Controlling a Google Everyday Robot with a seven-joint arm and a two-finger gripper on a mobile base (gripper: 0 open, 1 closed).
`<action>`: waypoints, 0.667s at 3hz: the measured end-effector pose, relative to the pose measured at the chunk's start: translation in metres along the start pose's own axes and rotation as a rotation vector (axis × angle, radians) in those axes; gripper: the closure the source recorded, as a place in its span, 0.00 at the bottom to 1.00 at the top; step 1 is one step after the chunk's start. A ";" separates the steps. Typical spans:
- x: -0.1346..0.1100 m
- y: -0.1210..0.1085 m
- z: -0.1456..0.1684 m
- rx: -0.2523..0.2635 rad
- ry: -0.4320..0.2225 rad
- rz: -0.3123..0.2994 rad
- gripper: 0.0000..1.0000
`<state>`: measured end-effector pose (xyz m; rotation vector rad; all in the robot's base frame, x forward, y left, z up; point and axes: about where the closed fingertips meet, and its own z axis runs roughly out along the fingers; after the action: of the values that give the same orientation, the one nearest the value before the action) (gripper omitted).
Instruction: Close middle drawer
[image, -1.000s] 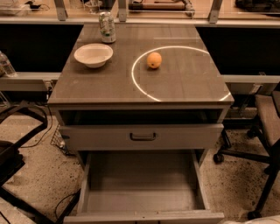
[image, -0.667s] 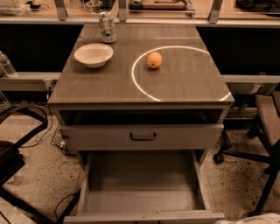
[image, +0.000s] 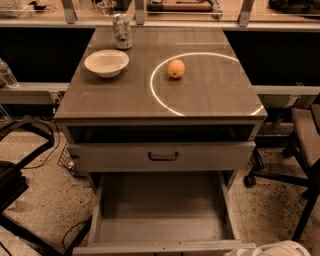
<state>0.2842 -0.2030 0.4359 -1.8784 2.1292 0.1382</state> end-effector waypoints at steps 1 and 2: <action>-0.014 -0.007 0.024 0.000 -0.052 -0.010 1.00; -0.032 -0.025 0.042 0.002 -0.084 -0.056 1.00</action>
Offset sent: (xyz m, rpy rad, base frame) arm 0.0643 0.0672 -0.0455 0.0987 -0.0564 0.1214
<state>0.3182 -0.1649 0.4084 -1.8943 2.0192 0.1995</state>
